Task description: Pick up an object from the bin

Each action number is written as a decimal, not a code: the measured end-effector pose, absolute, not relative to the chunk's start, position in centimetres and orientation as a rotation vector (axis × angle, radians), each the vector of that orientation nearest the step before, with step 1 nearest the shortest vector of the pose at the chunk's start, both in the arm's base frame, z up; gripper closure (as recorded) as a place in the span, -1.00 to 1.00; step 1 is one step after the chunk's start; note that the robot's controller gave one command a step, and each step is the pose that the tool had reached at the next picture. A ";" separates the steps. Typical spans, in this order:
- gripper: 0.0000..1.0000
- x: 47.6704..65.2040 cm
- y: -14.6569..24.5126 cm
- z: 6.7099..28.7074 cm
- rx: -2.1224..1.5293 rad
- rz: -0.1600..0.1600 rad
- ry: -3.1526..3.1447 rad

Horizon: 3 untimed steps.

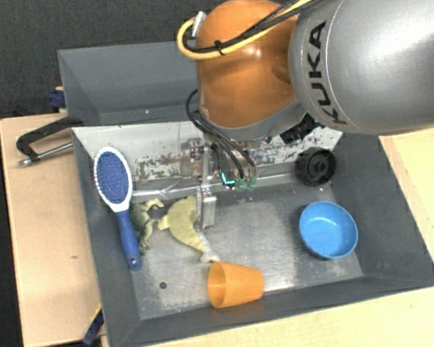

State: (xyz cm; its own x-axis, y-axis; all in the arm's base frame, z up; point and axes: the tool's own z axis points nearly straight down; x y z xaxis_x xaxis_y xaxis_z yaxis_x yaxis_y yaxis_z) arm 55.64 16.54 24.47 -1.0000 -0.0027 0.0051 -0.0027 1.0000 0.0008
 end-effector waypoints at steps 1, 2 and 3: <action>-1.00 58.4 11.9 11.0 0.149 0.002 -3.132; -1.00 60.0 16.8 7.2 0.724 0.002 -3.063; 1.00 60.1 16.9 7.4 0.724 -0.002 -3.064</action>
Offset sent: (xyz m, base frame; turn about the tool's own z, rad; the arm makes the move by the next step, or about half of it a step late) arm 0.0279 -0.0447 -0.1312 -0.0931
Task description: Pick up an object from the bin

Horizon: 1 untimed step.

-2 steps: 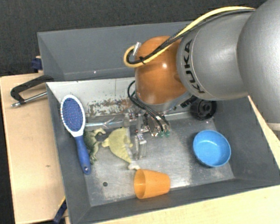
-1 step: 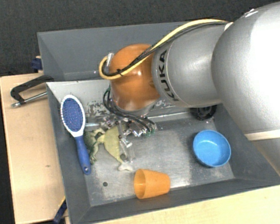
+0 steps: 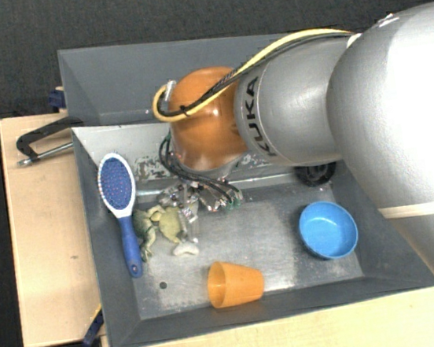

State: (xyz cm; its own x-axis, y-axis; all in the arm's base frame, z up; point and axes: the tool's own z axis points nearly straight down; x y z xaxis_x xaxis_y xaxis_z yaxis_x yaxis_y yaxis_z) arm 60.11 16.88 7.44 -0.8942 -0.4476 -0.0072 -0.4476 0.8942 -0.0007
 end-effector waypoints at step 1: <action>1.00 58.8 17.7 21.2 -0.783 0.003 3.027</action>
Offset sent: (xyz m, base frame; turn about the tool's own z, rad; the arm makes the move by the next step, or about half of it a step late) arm -0.0159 0.0065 0.1301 -0.0428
